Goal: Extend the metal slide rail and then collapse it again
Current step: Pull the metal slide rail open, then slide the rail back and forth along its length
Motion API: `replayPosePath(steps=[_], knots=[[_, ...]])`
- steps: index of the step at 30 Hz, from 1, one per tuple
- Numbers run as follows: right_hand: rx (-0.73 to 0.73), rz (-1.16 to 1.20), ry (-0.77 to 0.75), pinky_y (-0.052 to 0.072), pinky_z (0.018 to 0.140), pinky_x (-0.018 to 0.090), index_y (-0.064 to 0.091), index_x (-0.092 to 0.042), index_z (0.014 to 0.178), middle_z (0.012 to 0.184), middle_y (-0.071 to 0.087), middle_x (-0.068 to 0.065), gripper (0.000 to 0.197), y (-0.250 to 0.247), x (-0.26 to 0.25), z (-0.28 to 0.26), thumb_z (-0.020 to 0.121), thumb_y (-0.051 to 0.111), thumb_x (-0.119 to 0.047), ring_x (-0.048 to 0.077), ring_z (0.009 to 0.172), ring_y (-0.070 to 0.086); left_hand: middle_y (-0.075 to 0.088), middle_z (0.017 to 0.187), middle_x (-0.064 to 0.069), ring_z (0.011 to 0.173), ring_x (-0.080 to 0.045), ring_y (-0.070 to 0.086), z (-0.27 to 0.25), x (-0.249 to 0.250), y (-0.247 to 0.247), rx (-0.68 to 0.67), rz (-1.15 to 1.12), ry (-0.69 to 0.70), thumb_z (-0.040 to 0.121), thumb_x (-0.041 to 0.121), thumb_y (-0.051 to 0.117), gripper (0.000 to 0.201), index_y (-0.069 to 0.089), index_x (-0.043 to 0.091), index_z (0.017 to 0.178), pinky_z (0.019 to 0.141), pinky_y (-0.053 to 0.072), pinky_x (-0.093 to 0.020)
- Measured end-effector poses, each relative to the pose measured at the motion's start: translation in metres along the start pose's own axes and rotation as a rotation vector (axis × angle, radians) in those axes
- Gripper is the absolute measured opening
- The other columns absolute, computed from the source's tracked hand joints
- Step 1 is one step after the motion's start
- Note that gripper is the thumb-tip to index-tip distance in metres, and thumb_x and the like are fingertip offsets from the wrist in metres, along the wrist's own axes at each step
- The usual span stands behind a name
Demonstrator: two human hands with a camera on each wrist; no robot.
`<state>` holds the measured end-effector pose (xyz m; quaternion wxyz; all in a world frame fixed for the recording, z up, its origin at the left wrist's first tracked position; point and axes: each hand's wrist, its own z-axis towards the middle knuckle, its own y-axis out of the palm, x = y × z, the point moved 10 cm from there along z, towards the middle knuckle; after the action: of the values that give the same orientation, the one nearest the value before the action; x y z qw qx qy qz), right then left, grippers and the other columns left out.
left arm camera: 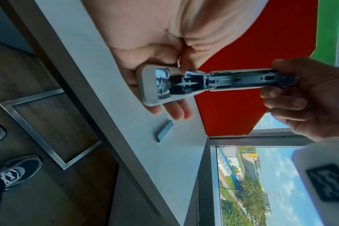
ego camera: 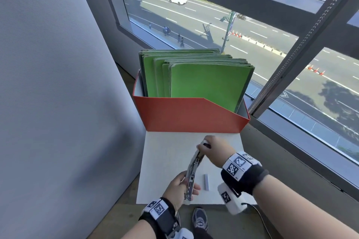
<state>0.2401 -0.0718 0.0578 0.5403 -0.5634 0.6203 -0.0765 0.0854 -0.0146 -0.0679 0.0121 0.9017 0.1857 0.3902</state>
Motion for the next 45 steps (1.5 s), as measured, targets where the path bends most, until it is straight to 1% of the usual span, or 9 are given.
replayPosePath(steps=[7, 11, 17, 23, 28, 33, 36, 40, 45], knots=[[0.038, -0.008, 0.061, 0.027, 0.044, 0.026, 0.047, -0.009, 0.076, 0.059, 0.045, -0.001, 0.036, 0.007, 0.011, 0.031, 0.089, 0.053, -0.042, 0.022, 0.058, 0.046, 0.071, 0.074, -0.007, 0.066, -0.02, 0.064, -0.007, -0.009, 0.0, 0.006, 0.006, -0.019, 0.097, 0.002, 0.028, 0.04, 0.063, 0.02, 0.105, 0.06, 0.047, -0.026], [-0.004, -0.002, 0.12, 0.037, 0.054, 0.028, 0.055, -0.009, 0.093, 0.074, 0.059, 0.004, 0.04, 0.021, 0.021, 0.043, 0.089, 0.05, -0.048, 0.025, 0.069, 0.054, 0.069, 0.07, -0.006, 0.061, -0.02, 0.062, -0.009, -0.01, 0.0, 0.005, -0.031, -0.037, 0.094, -0.003, 0.027, 0.041, 0.062, 0.017, 0.102, 0.057, 0.046, -0.026], [-0.056, 0.276, 0.173, 0.044, 0.041, 0.023, 0.051, -0.014, 0.112, 0.071, 0.065, 0.007, 0.04, 0.04, 0.051, 0.031, 0.088, 0.052, -0.047, 0.017, 0.045, 0.055, 0.069, 0.071, -0.008, 0.064, -0.021, 0.063, -0.005, -0.007, -0.009, 0.059, -0.11, -0.029, 0.095, -0.005, 0.024, 0.041, 0.057, 0.018, 0.104, 0.059, 0.045, -0.028], [-0.189, -0.07, 0.161, 0.049, 0.079, 0.027, 0.049, -0.023, 0.124, 0.106, 0.064, 0.005, 0.044, 0.087, 0.096, -0.013, 0.083, 0.066, -0.025, 0.016, 0.083, 0.058, 0.073, 0.079, -0.009, 0.07, -0.021, 0.068, 0.005, 0.002, -0.011, 0.09, -0.119, -0.033, 0.096, 0.002, 0.03, 0.036, 0.059, 0.022, 0.104, 0.061, 0.048, -0.031], [-0.163, -0.074, 0.131, 0.051, 0.089, 0.028, 0.043, -0.024, 0.128, 0.118, 0.05, 0.004, 0.056, 0.106, 0.11, -0.025, 0.078, 0.071, -0.021, 0.013, 0.086, 0.055, 0.07, 0.083, -0.013, 0.074, -0.023, 0.069, 0.01, 0.004, -0.008, 0.11, -0.156, -0.07, 0.094, -0.003, 0.031, 0.035, 0.06, 0.015, 0.1, 0.061, 0.053, -0.032], [-0.114, -0.075, 0.125, 0.052, 0.09, 0.031, 0.049, -0.024, 0.12, 0.114, 0.048, 0.004, 0.05, 0.109, 0.114, -0.025, 0.076, 0.073, -0.021, 0.019, 0.091, 0.058, 0.067, 0.082, -0.01, 0.073, -0.021, 0.063, 0.014, -0.002, -0.009, 0.138, -0.126, -0.12, 0.092, -0.007, 0.032, 0.036, 0.062, 0.012, 0.094, 0.063, 0.049, -0.03], [-0.086, -0.005, 0.122, 0.052, 0.076, 0.03, 0.052, -0.022, 0.101, 0.099, 0.048, 0.001, 0.04, 0.106, 0.113, -0.023, 0.071, 0.076, -0.014, 0.018, 0.078, 0.053, 0.063, 0.076, -0.009, 0.063, -0.021, 0.054, 0.012, -0.003, -0.011, 0.152, -0.069, -0.137, 0.09, -0.007, 0.034, 0.037, 0.064, 0.012, 0.094, 0.056, 0.041, -0.027], [-0.007, 0.169, 0.116, 0.056, 0.068, 0.042, 0.049, -0.026, 0.073, 0.075, 0.064, 0.002, 0.032, 0.095, 0.115, -0.023, 0.066, 0.068, -0.001, 0.02, 0.065, 0.059, 0.066, 0.077, -0.009, 0.064, -0.021, 0.061, 0.007, -0.002, -0.008, 0.145, -0.062, -0.148, 0.091, -0.005, 0.037, 0.032, 0.063, 0.012, 0.094, 0.062, 0.046, -0.029], [0.011, 0.479, 0.101, 0.059, 0.07, 0.042, 0.054, -0.013, 0.081, 0.068, 0.073, 0.008, 0.021, 0.071, 0.097, -0.027, 0.074, 0.064, 0.004, 0.02, 0.061, 0.067, 0.072, 0.089, -0.006, 0.072, -0.021, 0.07, 0.002, 0.001, -0.001, 0.086, -0.08, -0.167, 0.094, -0.003, 0.035, 0.029, 0.06, 0.013, 0.094, 0.067, 0.054, -0.033]])
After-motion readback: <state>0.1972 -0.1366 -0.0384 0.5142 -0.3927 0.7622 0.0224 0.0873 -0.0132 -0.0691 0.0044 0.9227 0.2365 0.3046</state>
